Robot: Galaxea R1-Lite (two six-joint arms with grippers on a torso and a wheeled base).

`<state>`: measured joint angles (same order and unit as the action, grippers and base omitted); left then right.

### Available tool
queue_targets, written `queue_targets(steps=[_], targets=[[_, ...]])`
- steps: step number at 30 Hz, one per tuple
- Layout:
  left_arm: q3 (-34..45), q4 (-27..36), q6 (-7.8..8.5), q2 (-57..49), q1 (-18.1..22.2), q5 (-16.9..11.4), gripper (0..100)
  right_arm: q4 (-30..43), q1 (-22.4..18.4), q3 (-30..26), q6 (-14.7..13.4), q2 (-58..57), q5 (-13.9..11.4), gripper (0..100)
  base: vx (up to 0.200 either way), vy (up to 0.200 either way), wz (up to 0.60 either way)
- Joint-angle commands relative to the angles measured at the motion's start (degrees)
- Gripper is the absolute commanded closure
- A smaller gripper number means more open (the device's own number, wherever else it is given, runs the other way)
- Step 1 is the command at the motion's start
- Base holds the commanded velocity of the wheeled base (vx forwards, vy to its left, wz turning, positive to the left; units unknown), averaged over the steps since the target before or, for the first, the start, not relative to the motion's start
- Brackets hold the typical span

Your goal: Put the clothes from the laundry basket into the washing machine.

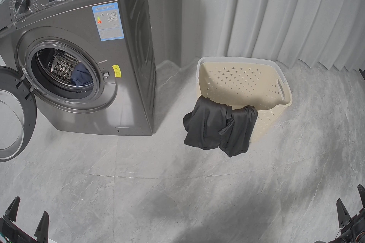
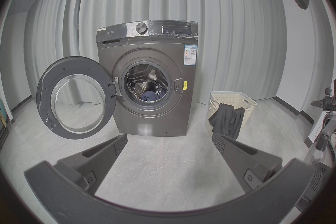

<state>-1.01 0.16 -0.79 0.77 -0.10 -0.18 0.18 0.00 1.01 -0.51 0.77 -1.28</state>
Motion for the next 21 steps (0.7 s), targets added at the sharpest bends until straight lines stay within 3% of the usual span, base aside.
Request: queue_targets(steps=[1,9,15,21], targets=[[1.0,-0.1,0.0,-0.6,0.0,0.0,0,0.0,0.0,-1.0,0.1,-0.4,0.0,0,0.0,0.0,0.0],[1.0,0.0,-0.09,-0.6,0.0,0.0,0,0.0,0.0,-1.0,0.0,-0.4,0.0,0,0.0,0.0,0.0],[1.0,-0.1,-0.09,-0.6,0.0,0.0,0,0.0,0.0,-1.0,0.0,-0.4,0.0,0,0.2,0.0,0.0],[1.0,0.0,-0.26,-0.6,0.0,0.0,0,0.0,0.0,-1.0,0.1,-0.4,0.0,0,0.0,0.0,0.0]])
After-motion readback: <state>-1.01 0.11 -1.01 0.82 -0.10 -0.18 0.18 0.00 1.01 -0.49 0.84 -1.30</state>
